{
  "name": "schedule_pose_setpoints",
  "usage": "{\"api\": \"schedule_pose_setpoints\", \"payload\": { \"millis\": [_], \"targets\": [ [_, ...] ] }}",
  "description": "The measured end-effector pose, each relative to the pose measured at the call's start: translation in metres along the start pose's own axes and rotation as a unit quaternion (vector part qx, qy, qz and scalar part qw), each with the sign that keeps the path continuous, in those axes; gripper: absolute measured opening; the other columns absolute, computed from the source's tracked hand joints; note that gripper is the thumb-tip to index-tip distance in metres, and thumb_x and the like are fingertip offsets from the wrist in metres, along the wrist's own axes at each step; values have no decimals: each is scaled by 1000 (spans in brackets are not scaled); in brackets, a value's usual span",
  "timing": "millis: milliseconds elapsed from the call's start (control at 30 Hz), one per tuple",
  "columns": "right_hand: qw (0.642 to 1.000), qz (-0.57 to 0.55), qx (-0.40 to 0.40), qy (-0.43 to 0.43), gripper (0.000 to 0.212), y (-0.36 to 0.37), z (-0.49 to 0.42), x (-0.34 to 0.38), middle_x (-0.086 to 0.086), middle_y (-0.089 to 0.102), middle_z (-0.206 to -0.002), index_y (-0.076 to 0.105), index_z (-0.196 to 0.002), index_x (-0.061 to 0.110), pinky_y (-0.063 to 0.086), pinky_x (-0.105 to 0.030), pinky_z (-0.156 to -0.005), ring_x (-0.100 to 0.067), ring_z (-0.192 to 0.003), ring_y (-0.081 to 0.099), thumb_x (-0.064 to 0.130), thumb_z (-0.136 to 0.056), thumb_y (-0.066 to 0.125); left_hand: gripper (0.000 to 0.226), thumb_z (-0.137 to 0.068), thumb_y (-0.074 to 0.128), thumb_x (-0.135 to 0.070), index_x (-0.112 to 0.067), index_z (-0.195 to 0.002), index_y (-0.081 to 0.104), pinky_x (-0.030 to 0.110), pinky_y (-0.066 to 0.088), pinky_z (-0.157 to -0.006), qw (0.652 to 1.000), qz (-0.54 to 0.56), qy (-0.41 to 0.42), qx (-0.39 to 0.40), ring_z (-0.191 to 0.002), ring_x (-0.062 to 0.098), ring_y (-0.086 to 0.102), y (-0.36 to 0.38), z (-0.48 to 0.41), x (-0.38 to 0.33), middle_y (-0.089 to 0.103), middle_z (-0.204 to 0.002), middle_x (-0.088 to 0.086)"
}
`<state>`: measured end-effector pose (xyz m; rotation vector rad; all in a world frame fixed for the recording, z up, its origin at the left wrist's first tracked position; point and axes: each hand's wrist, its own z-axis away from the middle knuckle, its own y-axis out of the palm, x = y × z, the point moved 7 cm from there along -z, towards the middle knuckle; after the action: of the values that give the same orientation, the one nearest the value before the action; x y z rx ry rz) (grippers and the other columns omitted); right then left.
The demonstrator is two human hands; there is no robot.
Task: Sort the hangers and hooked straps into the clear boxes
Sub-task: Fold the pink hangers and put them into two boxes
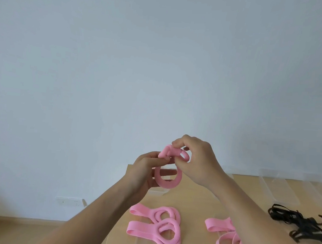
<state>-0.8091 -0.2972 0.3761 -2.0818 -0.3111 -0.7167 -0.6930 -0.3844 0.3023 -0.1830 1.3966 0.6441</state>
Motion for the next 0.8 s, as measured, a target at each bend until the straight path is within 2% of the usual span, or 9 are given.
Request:
{"api": "schedule_pose_setpoints", "payload": {
  "millis": [133,233,300,400,500,600,667,800],
  "targets": [
    [998,67,10,-19,27,16,2,3,4,71,-103,67,-103,16,54,-44,-81,-21,-97,65,7,-78,69,38,-89,67,-11,-7,-127,69,62,49,-105,999,24,-12,22,-115,41,71,-9,3,2,70,-130,21],
    [995,91,6,-47,19,30,7,9,-2,71,-98,63,-95,13,56,-46,-76,-25,-95,64,6,-78,67,35,-91,68,-11,-4,-125,70,57,53,-104,997,46,-18,61,-117,44,69,-13,6,5,68,-131,25],
    [994,86,-9,-63,16,37,11,17,-2,73,-107,65,-97,20,58,-41,-83,-22,-103,66,17,-82,67,35,-91,68,-15,-3,-123,71,55,55,-103,996,51,-24,75,-114,41,70,-18,7,7,69,-129,23],
    [997,64,8,-42,27,51,20,21,7,69,-126,61,-108,36,52,-31,-95,-8,-119,59,42,-82,68,35,-91,65,-15,-2,-122,72,53,58,-98,995,66,-40,60,-106,35,69,-33,6,13,72,-123,20],
    [996,71,40,-31,39,65,29,20,13,59,-138,65,-110,41,44,-21,-98,-2,-126,50,51,-73,77,37,-92,63,-11,-3,-127,69,50,58,-92,993,91,-62,45,-118,43,69,-47,4,22,70,-129,24],
    [992,77,100,-14,58,83,35,8,11,47,-151,69,-115,30,25,-5,-105,5,-135,34,48,-63,86,35,-93,62,-5,-1,-127,68,55,58,-93,992,93,-79,41,-117,48,68,-54,-1,31,67,-130,29],
    [988,94,125,0,59,93,36,-2,10,42,-155,67,-115,22,17,-1,-104,2,-141,28,41,-63,88,38,-90,63,-3,2,-127,67,59,56,-99,991,87,-88,43,-117,49,67,-55,-7,36,66,-130,31],
    [984,114,133,4,53,104,28,-25,1,48,-153,65,-111,14,27,-17,-107,-15,-140,40,23,-66,90,39,-87,63,-1,4,-126,65,61,57,-91,993,68,-90,36,-114,54,66,-58,-27,42,66,-126,35]
  ]
}}
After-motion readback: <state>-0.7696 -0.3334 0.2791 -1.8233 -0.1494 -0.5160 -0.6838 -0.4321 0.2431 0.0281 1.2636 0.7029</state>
